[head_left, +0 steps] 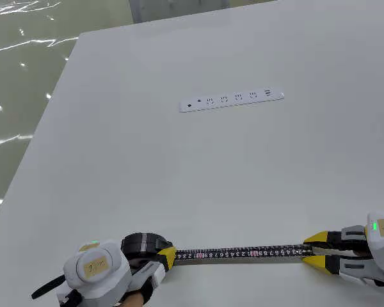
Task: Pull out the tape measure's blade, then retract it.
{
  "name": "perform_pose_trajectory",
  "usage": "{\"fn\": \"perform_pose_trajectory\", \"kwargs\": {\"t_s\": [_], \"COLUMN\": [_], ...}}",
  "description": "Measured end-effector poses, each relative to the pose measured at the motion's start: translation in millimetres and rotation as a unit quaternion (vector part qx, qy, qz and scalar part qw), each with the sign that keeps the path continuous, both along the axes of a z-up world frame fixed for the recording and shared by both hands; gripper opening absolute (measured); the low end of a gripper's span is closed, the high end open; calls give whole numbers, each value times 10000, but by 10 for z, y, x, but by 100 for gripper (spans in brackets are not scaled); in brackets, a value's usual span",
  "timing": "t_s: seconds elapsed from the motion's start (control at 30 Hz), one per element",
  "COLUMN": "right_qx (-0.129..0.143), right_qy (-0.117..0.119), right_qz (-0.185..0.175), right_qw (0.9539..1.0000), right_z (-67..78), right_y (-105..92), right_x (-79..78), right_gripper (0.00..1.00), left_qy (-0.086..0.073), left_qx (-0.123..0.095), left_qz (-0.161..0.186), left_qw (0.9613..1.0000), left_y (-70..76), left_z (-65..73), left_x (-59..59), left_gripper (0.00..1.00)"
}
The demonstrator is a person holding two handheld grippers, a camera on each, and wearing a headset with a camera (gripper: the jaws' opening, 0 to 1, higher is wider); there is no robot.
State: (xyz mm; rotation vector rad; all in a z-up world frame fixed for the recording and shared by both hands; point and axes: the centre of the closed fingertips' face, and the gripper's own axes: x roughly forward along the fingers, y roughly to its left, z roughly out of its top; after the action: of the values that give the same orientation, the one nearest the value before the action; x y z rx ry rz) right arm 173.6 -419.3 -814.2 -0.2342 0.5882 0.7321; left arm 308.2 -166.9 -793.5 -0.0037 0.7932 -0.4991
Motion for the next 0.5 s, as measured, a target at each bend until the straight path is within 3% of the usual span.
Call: {"fn": "perform_pose_trajectory", "kwargs": {"t_s": [0.17,0.5], "right_qx": [128,219], "right_qy": [-67,-135], "right_qz": [58,254], "right_qw": [9999,9993], "right_z": [54,96], "right_y": [23,208], "right_x": [13,94], "right_gripper": [14,13], "left_qy": [100,108], "left_qx": [51,-7], "left_qz": [34,20], "left_qw": [9999,9999], "left_y": [-2,-3], "left_z": [-9,-8], "left_x": [4,-4], "left_gripper": [59,58]}}
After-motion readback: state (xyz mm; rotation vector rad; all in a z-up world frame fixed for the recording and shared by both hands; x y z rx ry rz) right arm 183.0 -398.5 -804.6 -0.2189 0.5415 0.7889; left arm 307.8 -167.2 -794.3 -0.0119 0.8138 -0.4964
